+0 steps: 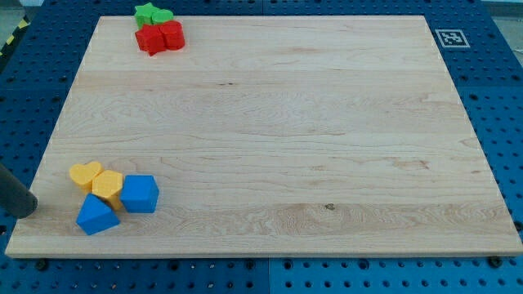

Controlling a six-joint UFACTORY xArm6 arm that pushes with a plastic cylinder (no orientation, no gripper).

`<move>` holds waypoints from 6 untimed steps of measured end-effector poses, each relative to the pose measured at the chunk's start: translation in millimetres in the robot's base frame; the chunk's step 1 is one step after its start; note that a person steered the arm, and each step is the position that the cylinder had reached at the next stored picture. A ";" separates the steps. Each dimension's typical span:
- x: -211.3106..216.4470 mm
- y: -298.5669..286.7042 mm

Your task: Slide the triangle below the blue cube

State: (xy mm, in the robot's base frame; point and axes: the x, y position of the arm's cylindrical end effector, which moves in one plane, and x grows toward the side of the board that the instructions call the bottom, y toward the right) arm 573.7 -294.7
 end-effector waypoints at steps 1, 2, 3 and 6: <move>19.1 27.4; 22.9 58.4; 5.6 80.3; 12.8 138.4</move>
